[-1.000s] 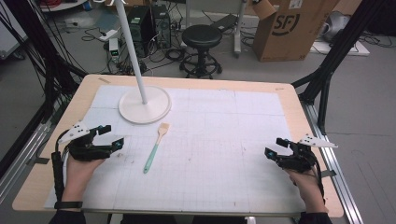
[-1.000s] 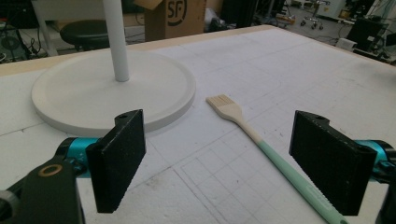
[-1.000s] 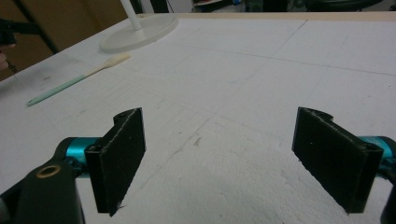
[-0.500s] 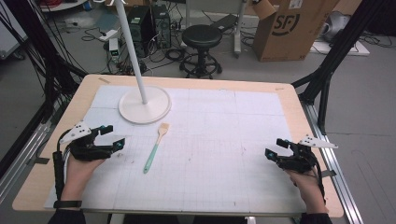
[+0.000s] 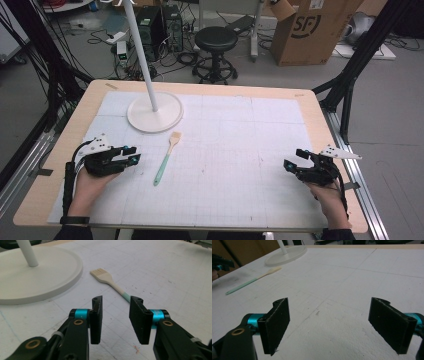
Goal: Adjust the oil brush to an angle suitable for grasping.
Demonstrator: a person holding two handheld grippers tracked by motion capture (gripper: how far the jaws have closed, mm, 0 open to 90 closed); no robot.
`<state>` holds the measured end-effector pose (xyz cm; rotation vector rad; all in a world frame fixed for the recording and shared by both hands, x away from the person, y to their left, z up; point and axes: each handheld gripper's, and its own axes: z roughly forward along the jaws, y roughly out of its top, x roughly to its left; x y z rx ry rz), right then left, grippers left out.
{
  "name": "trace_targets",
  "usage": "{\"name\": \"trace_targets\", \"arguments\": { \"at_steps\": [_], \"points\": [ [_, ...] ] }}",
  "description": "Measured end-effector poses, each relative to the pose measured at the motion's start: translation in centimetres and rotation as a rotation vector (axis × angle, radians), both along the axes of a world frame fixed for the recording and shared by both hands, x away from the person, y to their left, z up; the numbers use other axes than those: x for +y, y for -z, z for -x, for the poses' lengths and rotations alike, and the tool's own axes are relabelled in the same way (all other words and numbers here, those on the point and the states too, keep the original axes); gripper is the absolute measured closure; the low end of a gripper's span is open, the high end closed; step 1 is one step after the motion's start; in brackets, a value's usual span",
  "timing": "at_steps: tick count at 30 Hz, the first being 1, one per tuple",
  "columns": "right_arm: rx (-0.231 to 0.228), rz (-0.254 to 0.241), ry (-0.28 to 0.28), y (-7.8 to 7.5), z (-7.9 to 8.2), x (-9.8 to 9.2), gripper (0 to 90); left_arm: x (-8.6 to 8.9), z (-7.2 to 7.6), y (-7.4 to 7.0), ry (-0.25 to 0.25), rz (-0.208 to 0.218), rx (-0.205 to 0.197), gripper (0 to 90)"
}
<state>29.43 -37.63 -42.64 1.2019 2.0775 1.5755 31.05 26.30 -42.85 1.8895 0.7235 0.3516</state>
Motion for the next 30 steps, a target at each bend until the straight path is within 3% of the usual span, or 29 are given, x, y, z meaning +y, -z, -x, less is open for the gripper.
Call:
{"name": "trace_targets", "arguments": {
  "at_steps": [10, 20, 28, 30],
  "points": [
    [0.001, 0.011, -0.003, 0.1, -0.1, 0.1, 16.9, -1.2, 0.0, 1.0, 0.09, -0.025, 0.049, 85.4],
    [-0.003, 0.006, -0.001, 0.1, -0.3, 0.1, 16.9, -2.7, 0.1, 1.8, 0.142, -0.057, 0.09, 89.7],
    [-0.001, 0.003, 0.001, 0.1, -0.3, 0.1, 16.9, -4.3, 0.1, 2.1, 0.172, -0.182, 0.118, 89.7],
    [0.0, 0.002, 0.001, 0.1, -0.3, 0.1, 16.9, -4.5, 0.0, 2.1, 0.18, -0.174, 0.121, 89.7]
  ]
}}
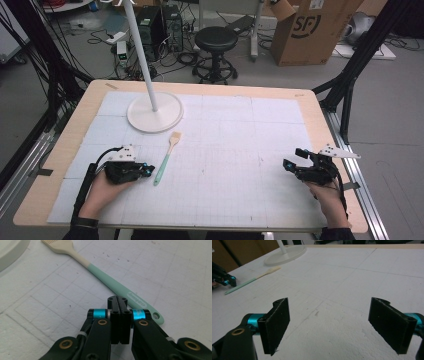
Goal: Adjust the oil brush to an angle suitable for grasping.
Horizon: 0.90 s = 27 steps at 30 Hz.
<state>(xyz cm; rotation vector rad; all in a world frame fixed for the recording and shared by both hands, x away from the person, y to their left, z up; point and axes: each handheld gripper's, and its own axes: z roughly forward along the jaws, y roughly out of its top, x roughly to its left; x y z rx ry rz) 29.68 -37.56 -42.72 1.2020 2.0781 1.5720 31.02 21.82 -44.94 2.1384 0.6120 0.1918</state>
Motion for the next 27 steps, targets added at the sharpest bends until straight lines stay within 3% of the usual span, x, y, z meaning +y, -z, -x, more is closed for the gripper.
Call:
{"name": "trace_targets", "arguments": {
  "at_steps": [11, 22, 27],
  "points": [
    [-0.006, -0.005, 0.0, -0.1, 0.0, 0.0, 16.9, -2.4, -0.3, -0.3, 0.041, -0.036, -0.011, 89.7],
    [-0.006, -0.008, -0.001, -0.2, -0.1, 0.0, 17.1, -5.8, -1.0, -0.3, 0.076, -0.036, -0.013, 89.7],
    [-0.004, -0.008, 0.0, -0.2, -0.2, 0.1, 17.0, -7.4, -1.4, -0.7, 0.087, -0.075, -0.001, 89.7]
  ]
}}
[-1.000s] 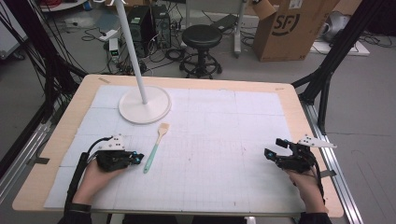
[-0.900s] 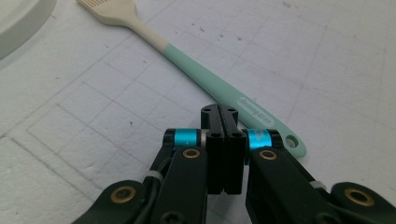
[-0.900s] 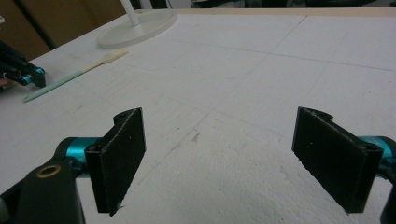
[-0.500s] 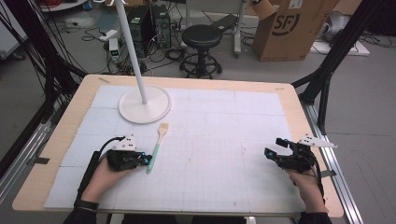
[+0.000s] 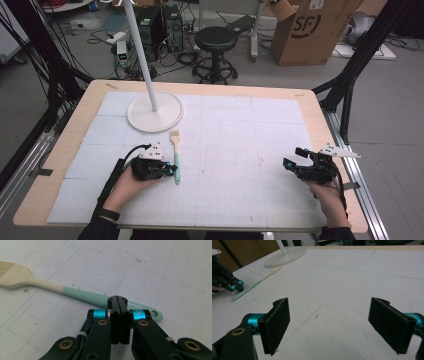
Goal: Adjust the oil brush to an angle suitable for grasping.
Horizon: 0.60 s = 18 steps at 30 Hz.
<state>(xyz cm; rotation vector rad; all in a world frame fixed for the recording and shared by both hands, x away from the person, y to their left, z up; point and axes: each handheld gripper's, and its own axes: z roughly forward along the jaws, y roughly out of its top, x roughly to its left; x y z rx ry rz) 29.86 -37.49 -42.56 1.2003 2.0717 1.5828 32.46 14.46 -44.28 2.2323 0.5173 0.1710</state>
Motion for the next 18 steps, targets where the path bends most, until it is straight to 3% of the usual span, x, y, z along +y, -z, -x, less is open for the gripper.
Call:
{"name": "trace_targets", "arguments": {
  "at_steps": [5, 11, 18],
  "points": [
    [-0.008, -0.003, -0.004, -0.2, 0.0, 0.0, 17.1, -1.1, -0.6, 0.0, 0.007, 0.011, 0.017, 89.7],
    [-0.003, -0.004, -0.005, -0.1, -0.1, 0.1, 17.0, -3.2, -1.1, -0.3, 0.001, -0.027, 0.005, 89.7],
    [-0.01, -0.016, -0.002, -0.3, 0.0, -0.1, 17.1, -5.1, -1.9, 0.0, -0.027, -0.004, 0.004, 89.8]
  ]
}}
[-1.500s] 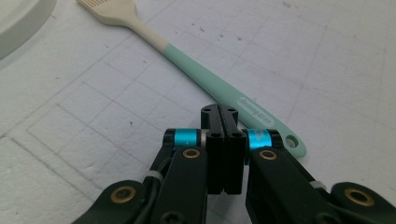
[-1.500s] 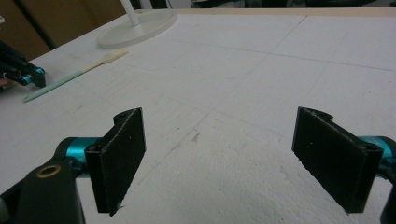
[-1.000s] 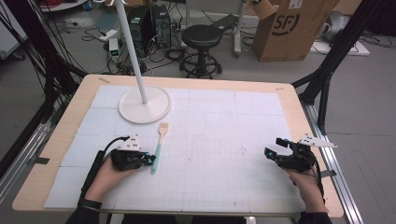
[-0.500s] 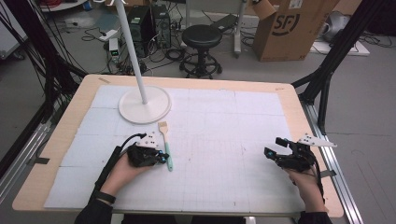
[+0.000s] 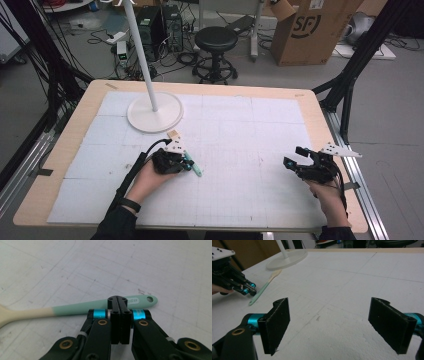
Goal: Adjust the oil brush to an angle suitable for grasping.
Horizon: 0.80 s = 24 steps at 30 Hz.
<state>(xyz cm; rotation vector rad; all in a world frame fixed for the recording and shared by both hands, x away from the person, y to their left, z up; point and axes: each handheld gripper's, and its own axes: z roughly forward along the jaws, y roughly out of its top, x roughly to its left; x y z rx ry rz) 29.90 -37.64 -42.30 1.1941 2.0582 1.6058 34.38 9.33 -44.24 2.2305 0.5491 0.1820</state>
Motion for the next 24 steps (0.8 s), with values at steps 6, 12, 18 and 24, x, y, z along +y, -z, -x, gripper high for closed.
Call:
{"name": "trace_targets", "arguments": {
  "at_steps": [6, 12, 18, 24],
  "points": [
    [0.0, -0.007, 0.0, 0.0, 0.0, 0.0, 17.1, -1.8, -1.0, 0.1, -0.014, 0.008, -0.021, 89.8],
    [0.001, -0.015, 0.0, 0.0, 0.0, -0.1, 17.1, -3.2, -2.2, 0.4, -0.004, 0.028, -0.034, 90.0],
    [-0.004, -0.014, 0.0, 0.0, 0.0, -0.1, 17.1, -4.4, -3.4, 0.3, 0.015, 0.022, -0.039, 90.0],
    [0.001, -0.02, 0.003, 0.0, 0.0, -0.2, 17.1, -5.3, -4.4, 0.3, 0.021, 0.023, -0.032, 90.0]
  ]
}}
